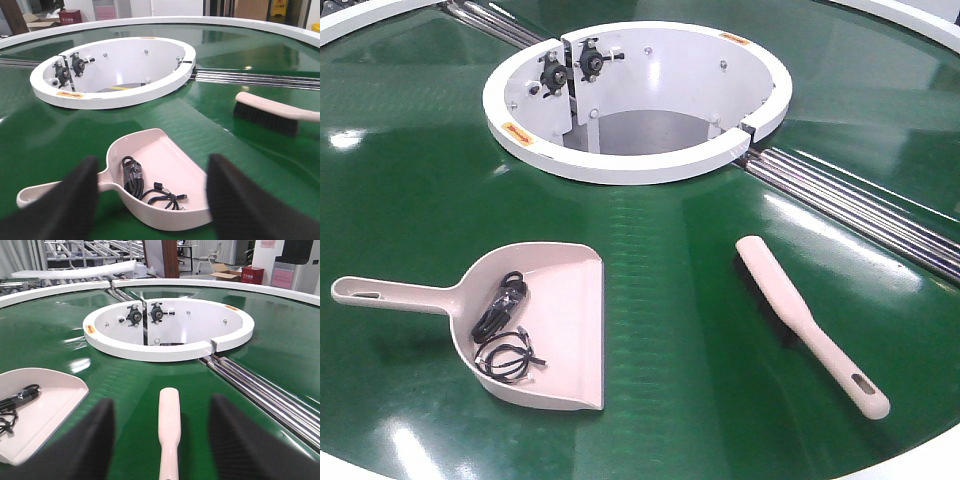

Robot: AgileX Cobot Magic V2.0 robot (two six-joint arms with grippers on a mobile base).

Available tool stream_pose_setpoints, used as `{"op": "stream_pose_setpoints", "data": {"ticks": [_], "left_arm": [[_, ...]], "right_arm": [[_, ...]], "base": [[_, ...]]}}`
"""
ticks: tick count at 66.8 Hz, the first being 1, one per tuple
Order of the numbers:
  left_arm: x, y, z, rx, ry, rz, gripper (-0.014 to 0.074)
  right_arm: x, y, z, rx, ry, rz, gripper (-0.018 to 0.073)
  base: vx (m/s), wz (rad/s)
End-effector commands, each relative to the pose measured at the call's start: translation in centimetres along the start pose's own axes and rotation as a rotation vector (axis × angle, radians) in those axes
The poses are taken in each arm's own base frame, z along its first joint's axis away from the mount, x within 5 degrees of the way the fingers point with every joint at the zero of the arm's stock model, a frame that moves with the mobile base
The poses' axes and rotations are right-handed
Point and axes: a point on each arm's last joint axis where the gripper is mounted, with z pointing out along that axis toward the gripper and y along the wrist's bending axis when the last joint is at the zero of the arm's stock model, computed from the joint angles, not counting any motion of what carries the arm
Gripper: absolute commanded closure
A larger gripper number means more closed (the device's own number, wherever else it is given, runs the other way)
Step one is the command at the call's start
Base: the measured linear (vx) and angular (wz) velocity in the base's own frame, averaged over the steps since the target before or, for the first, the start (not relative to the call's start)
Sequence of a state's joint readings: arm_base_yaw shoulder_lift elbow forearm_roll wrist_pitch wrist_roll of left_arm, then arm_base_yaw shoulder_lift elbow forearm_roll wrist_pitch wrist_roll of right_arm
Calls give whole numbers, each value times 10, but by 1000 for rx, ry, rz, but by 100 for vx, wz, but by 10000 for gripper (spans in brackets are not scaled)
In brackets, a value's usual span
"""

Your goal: Clean and inspect green conveyor with broom and dustpan

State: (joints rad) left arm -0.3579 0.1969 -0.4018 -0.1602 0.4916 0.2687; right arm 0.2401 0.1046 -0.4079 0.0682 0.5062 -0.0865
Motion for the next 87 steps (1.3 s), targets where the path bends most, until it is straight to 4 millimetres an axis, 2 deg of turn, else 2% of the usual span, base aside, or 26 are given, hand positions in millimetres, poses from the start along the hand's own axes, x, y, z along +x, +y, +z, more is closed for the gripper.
{"op": "stream_pose_setpoints", "data": {"ticks": [1,3,5,44,51,55,61,76,82,87], "left_arm": [[-15,2,-2,-12,-93,-21,486],[-15,2,-2,-13,-98,-22,578],[-15,2,-2,-15,-102,-21,606],[-15,2,-2,-12,-104,-28,604],[-1,2,4,-25,-71,-9,604],[10,5,9,-75,-52,56,603],[34,8,14,-147,-2,157,603],[93,1,13,-181,45,92,603],[107,2,19,-219,27,69,603],[111,3,21,-245,-11,-53,603]], "right_arm": [[-15,-1,-2,13,-92,-9,416],[-15,-1,-2,13,-92,-9,501],[-15,-1,-2,13,-92,-9,578],[-15,0,-2,6,-92,6,568],[-15,0,-2,6,-92,6,568],[-15,0,-2,6,-92,6,568],[-15,0,-2,5,-93,7,568],[-15,0,-2,5,-93,7,568],[-14,0,-2,5,-90,6,568],[-14,0,-2,5,-90,6,568]], "base": [[0,0],[0,0],[0,0],[0,0],[0,0],[0,0],[0,0],[0,0],[0,0],[0,0]]}}
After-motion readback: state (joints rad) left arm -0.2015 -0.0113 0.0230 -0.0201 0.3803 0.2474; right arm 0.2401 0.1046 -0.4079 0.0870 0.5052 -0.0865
